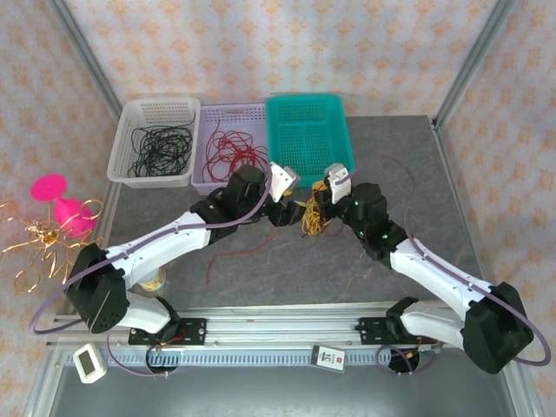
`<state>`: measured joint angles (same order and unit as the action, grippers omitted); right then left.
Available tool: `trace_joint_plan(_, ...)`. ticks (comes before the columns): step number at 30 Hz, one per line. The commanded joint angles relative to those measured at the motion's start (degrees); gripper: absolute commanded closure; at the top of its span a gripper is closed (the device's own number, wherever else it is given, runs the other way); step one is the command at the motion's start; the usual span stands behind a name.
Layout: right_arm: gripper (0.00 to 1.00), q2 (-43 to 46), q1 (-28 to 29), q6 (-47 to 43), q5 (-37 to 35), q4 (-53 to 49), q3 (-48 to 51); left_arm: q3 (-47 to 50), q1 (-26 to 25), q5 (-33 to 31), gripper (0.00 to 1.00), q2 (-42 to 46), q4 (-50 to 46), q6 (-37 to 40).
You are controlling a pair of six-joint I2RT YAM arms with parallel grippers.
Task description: Untangle the cables
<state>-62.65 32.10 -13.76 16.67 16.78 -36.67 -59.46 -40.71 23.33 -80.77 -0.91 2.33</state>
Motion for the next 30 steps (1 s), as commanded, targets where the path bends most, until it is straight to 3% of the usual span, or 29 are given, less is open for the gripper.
trace_joint_plan(1,1.00,1.21,0.25,1.37,1.96,3.13,-0.70,-0.96,-0.07,3.65,0.33,-1.52,4.65,5.29)
trace_joint_plan(3,1.00,1.09,0.30,1.43,1.97,3.11,-0.86,-0.69,-0.07,5.31,0.33,-2.18,5.41,6.60)
trace_joint_plan(5,1.00,1.12,0.24,1.37,1.88,2.90,-1.17,-1.09,-0.07,5.91,0.41,-2.80,5.41,7.81)
trace_joint_plan(8,1.00,1.14,0.29,1.45,1.87,2.92,-1.22,-1.29,0.01,3.40,0.76,-3.34,6.37,7.71)
trace_joint_plan(11,1.00,0.78,0.25,1.76,1.89,3.52,-0.94,-1.01,-0.05,1.96,1.00,-2.68,9.14,7.65)
trace_joint_plan(13,1.00,0.30,0.26,2.50,2.05,4.54,-0.47,0.25,-0.06,0.39,1.00,-1.00,12.95,6.01)
trace_joint_plan(16,0.85,-0.81,0.27,5.43,1.63,8.82,1.15,0.78,-0.25,1.04,1.00,2.24,14.52,4.33)
trace_joint_plan(20,0.75,-4.66,0.30,12.62,0.07,19.44,4.29,-0.46,-1.27,2.92,1.00,6.69,11.34,3.99)
trace_joint_plan(26,0.74,-16.06,1.19,18.65,-0.84,25.94,4.43,-4.55,-3.54,2.98,1.00,12.63,5.38,4.97)
trace_joint_plan(30,0.74,-20.80,1.40,21.70,-2.49,30.60,7.96,-8.97,-4.14,-0.37,1.00,14.99,3.11,5.53)
